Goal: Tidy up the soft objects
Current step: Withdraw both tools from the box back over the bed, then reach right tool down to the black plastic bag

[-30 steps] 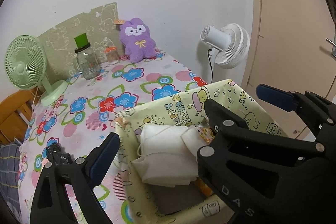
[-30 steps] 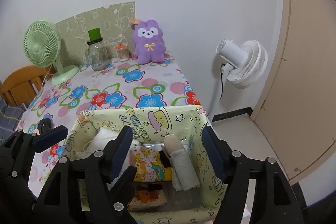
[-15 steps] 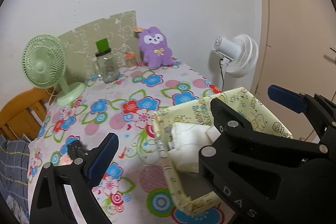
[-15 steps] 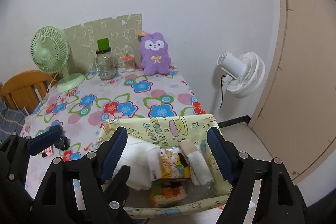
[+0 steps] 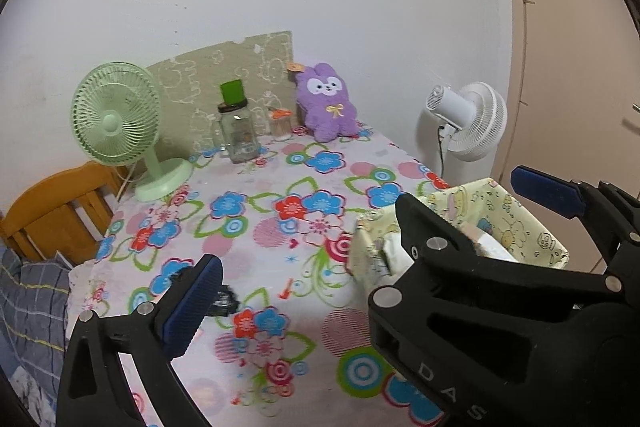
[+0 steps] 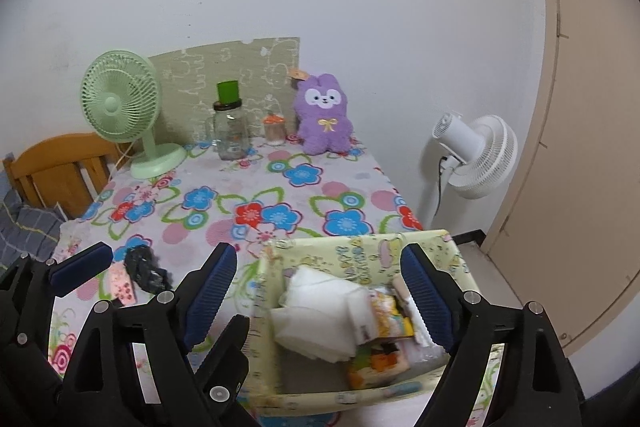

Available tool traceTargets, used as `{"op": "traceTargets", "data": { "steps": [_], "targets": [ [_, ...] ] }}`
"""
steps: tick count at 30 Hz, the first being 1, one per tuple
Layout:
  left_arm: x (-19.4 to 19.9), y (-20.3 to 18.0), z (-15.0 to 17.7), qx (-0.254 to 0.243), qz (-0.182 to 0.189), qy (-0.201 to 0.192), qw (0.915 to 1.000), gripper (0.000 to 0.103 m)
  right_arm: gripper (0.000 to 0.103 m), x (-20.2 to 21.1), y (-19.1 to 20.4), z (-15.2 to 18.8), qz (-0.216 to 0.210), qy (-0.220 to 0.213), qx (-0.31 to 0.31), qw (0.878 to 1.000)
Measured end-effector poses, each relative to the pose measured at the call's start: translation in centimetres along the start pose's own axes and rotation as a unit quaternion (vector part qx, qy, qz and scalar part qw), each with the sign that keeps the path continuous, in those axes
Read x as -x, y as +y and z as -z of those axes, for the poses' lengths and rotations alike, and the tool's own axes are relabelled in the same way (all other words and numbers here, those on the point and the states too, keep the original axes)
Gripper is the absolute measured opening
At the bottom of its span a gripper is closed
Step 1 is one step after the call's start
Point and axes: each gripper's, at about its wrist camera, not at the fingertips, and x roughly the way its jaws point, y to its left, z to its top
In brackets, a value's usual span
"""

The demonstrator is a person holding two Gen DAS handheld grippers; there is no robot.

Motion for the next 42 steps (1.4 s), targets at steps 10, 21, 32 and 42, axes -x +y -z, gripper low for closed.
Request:
{"op": "traceTargets", "data": {
  "steps": [10,21,32,42],
  "targets": [
    [0.8,4.1,0.4,0.026,-0.023,-0.002,0.9994,0.103,0.095,0.4,4.3,-0.8,-0.016,-0.017,0.02,1.0],
    [0.6,7.6,1.5,0.049,-0.043,0.002,0.9979,0.103,0.1,-0.8,7.9,-0.9,-0.035,-0.014,0.036,0.999],
    [-1.3,11.3,2.8,0.086,-0.068,0.021,0.9938,0.103,0.102,-3.3,11.5,-0.6,-0.053,0.005,0.056,0.997],
    [-3.5,14.8,4.6,0.122,-0.093,0.052,0.9869,0.103,0.102,-5.9,14.6,0.2,-0.092,0.028,0.072,0.993]
  ]
}}
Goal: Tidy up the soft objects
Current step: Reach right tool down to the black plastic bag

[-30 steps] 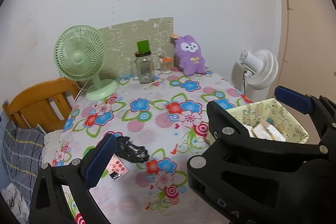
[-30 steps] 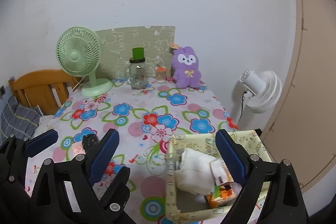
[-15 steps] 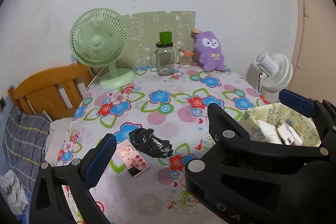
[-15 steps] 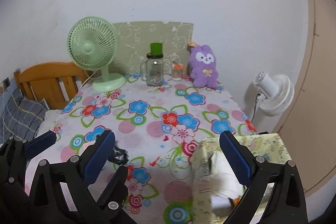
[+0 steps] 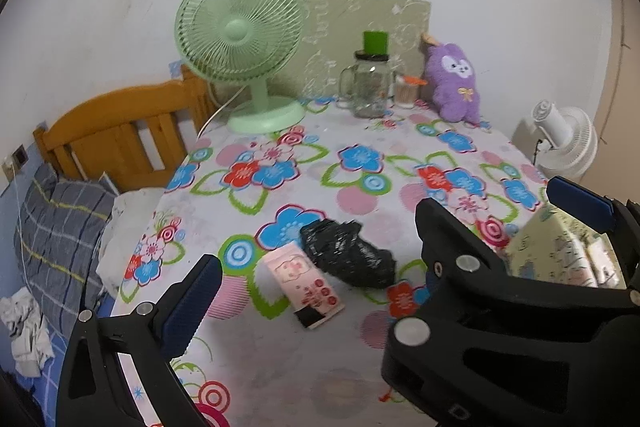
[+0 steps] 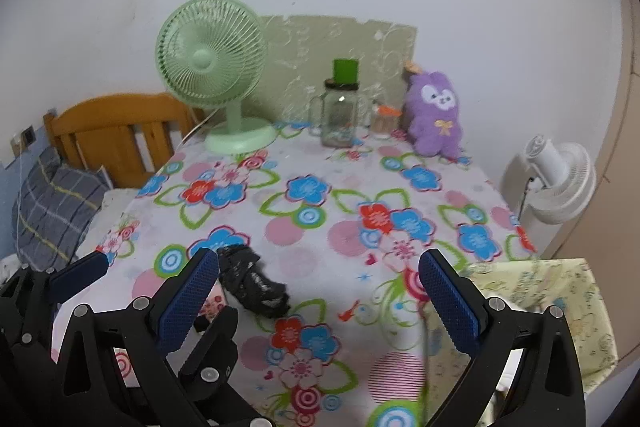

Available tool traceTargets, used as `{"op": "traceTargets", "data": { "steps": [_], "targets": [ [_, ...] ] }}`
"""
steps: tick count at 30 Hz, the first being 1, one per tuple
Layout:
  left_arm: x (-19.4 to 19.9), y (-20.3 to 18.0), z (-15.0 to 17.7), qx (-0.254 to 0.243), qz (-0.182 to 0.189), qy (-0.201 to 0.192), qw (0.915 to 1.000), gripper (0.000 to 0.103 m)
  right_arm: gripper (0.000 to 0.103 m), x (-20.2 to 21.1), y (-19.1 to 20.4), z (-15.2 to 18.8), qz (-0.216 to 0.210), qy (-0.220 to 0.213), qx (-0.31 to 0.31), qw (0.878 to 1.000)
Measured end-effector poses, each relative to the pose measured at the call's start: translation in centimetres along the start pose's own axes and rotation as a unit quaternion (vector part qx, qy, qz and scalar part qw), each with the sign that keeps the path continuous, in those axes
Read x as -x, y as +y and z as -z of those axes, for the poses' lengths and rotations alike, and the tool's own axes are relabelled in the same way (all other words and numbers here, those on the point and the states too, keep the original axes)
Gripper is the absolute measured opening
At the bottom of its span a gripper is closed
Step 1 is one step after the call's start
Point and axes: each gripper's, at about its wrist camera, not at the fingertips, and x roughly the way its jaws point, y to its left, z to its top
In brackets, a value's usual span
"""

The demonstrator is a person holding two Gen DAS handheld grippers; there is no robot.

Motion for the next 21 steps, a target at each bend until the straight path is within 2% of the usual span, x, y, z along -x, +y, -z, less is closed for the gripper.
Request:
{"op": "traceTargets", "data": {
  "steps": [19,21],
  "targets": [
    [-5.6,3.5,1.5,0.039,-0.016,0.059,0.9974,0.102,0.101,-7.2,2.6,1.2,-0.049,0.059,0.001,0.997],
    [-6.2,3.8,1.7,0.044,-0.016,0.065,0.9968,0.102,0.099,-7.9,3.0,1.3,-0.051,0.064,0.007,0.997]
  ]
}}
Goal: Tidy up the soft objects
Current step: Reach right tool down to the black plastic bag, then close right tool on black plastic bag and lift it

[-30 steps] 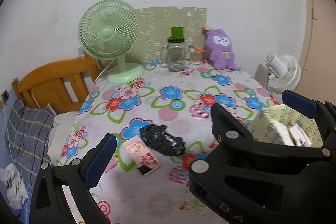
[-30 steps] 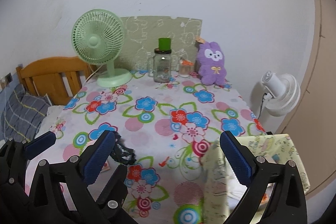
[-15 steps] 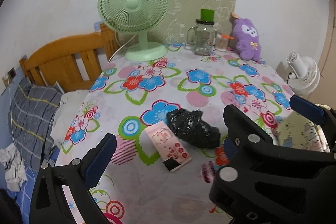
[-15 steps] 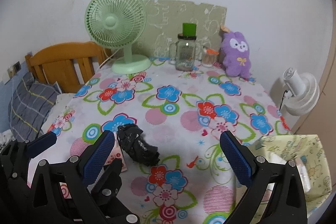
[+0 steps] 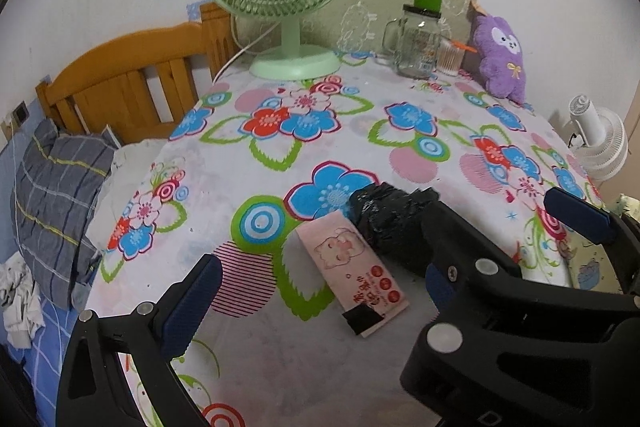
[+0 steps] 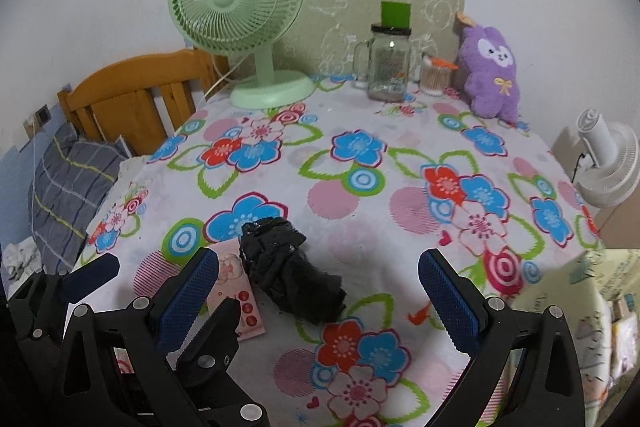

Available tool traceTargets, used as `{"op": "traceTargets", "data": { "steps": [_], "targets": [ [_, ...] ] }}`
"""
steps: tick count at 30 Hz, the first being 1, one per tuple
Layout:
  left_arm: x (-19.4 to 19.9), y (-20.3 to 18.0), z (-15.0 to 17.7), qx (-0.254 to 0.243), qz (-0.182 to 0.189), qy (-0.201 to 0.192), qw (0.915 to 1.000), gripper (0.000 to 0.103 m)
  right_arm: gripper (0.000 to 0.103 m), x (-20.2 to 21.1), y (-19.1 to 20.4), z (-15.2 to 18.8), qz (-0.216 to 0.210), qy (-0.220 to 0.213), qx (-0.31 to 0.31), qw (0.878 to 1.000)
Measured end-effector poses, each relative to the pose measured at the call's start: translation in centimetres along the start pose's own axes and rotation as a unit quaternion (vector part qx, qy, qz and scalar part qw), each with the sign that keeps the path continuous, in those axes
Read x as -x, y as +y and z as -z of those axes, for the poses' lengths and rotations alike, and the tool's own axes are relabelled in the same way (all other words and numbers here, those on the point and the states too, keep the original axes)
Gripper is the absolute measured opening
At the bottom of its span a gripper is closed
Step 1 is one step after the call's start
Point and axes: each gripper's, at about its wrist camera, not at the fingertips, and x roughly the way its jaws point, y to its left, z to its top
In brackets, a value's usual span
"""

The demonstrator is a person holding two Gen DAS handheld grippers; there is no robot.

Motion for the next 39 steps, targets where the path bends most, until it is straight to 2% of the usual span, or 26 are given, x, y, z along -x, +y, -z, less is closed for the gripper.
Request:
{"op": "traceTargets", "data": {
  "steps": [10,13,15,18,20,27,34,39],
  "targets": [
    [-2.1,0.4,0.5,0.002,-0.002,0.02,0.9998,0.102,0.082,-3.8,0.9,0.5,-0.041,0.06,0.0,0.997],
    [-2.8,0.4,0.6,0.002,0.002,0.03,0.9995,0.102,0.069,-4.5,1.0,0.8,-0.043,0.076,-0.002,0.996],
    [-3.1,0.5,0.7,0.002,0.007,0.036,0.9993,0.102,0.055,-4.8,1.0,0.9,-0.043,0.084,0.001,0.996],
    [-3.3,0.5,0.8,0.004,0.019,0.042,0.9989,0.102,0.046,-5.1,1.0,1.0,-0.049,0.087,0.004,0.995],
    [-3.3,0.3,0.9,0.002,0.004,0.037,0.9993,0.101,0.034,-5.1,0.9,1.0,-0.042,0.086,0.007,0.995],
    [-3.3,-0.1,0.7,-0.003,0.006,0.036,0.9993,0.101,0.022,-4.6,0.4,0.9,-0.039,0.078,0.006,0.996],
    [-3.2,-1.2,0.3,-0.013,0.005,0.035,0.9993,0.101,0.02,-3.5,-0.6,0.7,-0.013,0.056,-0.003,0.998],
    [-4.1,-1.7,0.1,-0.015,0.007,0.046,0.9988,0.089,0.02,-3.3,-1.4,0.7,0.002,0.049,-0.008,0.999]
  ]
}}
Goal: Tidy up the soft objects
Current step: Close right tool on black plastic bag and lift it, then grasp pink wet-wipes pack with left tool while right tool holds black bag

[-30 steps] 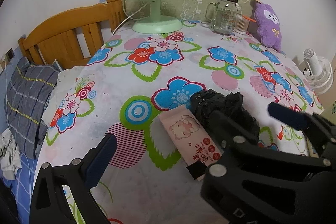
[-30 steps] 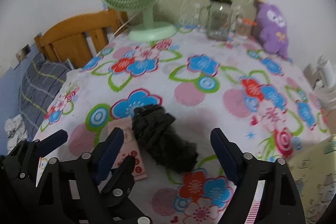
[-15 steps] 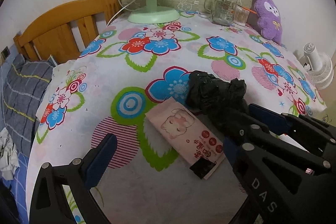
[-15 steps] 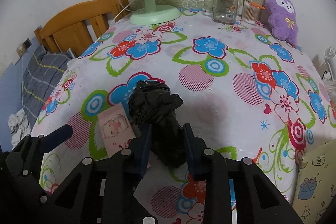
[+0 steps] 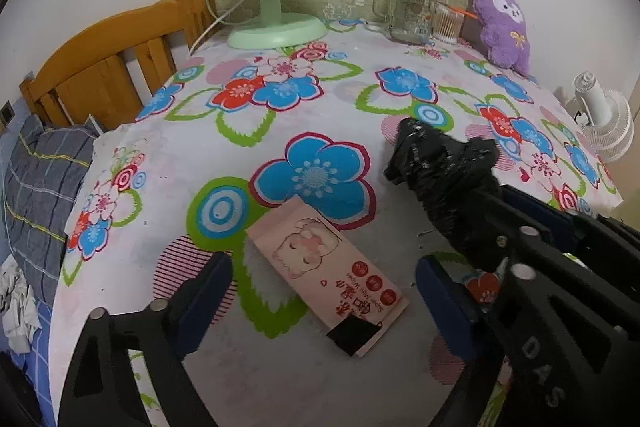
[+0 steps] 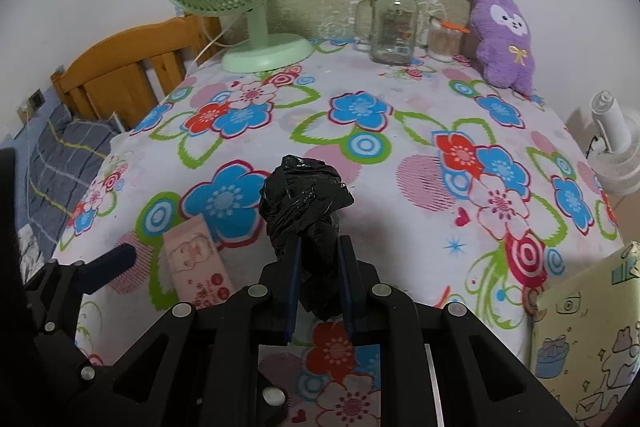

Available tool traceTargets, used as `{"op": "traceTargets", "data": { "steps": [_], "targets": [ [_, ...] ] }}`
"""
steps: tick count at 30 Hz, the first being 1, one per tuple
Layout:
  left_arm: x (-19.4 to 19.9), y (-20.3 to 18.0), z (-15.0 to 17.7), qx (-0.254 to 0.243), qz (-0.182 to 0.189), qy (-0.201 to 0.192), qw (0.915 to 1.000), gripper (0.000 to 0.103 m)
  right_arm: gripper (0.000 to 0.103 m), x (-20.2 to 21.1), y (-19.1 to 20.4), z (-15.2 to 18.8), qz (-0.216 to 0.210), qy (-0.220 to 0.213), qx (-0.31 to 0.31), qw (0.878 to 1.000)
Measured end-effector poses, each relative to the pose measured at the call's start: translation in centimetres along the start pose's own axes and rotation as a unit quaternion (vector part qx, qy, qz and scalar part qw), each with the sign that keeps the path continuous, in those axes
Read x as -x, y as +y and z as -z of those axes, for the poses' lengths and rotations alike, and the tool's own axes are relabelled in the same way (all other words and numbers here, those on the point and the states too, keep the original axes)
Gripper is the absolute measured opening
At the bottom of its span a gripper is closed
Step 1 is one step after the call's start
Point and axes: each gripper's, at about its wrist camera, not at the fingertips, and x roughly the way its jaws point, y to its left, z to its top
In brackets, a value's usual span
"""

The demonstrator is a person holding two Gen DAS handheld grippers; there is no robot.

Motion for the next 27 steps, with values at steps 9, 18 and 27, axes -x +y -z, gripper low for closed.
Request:
{"op": "traceTargets", "data": {
  "steps": [9,18,27],
  "targets": [
    [-0.9,-0.2,0.0,0.005,-0.002,0.012,0.9999,0.067,0.02,-0.8,-0.7,0.1,0.006,0.008,-0.01,1.0],
    [-0.2,-0.8,0.5,-0.002,0.008,0.011,0.9999,0.04,0.02,-0.5,-1.0,0.4,0.009,0.012,-0.011,1.0],
    [1.3,-2.0,1.4,-0.008,0.024,0.002,0.9997,0.039,0.02,1.3,-1.5,1.5,0.019,0.005,-0.007,1.0]
  ]
}}
